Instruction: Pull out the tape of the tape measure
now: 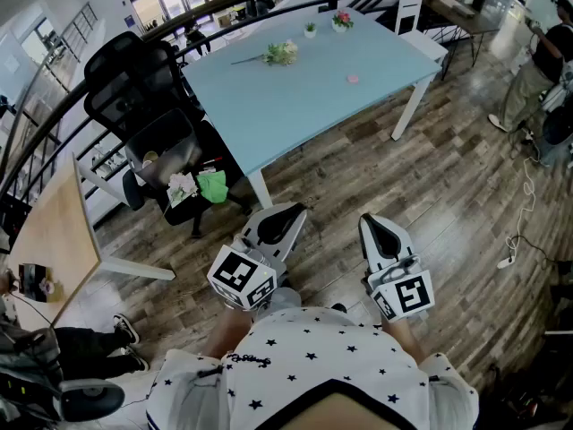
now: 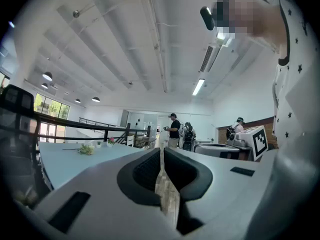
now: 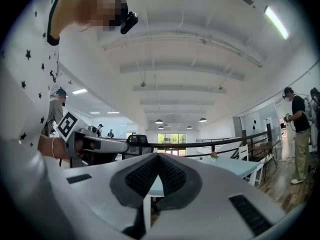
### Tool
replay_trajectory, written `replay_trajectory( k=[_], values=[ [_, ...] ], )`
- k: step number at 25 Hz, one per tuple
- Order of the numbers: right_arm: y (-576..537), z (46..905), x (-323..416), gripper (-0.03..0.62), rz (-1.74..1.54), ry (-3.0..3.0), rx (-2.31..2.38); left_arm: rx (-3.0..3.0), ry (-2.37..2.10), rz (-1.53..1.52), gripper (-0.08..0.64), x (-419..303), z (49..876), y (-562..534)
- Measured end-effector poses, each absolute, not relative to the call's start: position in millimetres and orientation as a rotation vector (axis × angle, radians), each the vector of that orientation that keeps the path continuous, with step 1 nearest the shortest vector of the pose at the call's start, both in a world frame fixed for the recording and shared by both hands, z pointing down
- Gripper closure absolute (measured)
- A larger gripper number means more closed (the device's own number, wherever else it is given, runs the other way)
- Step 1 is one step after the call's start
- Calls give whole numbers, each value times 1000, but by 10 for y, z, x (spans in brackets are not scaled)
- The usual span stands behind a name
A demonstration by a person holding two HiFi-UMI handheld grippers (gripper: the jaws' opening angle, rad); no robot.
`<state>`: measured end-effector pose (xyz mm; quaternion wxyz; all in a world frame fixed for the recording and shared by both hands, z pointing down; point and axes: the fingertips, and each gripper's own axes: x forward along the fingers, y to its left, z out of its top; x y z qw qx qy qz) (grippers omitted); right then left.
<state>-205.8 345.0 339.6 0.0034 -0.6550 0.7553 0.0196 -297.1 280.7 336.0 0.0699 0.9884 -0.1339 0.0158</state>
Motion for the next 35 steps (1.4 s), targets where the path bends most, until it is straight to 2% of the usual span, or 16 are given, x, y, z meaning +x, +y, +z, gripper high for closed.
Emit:
replay_trajectory(
  k=[15, 35],
  values=[
    [3108, 3491, -2153, 594, 6, 2323, -2106, 2964, -397, 69, 514, -3147, 3466, 2386],
    [2237, 3554, -2638, 583, 29, 2331, -2186, 2938, -466, 52, 514, -3894, 3632, 1488]
  ],
)
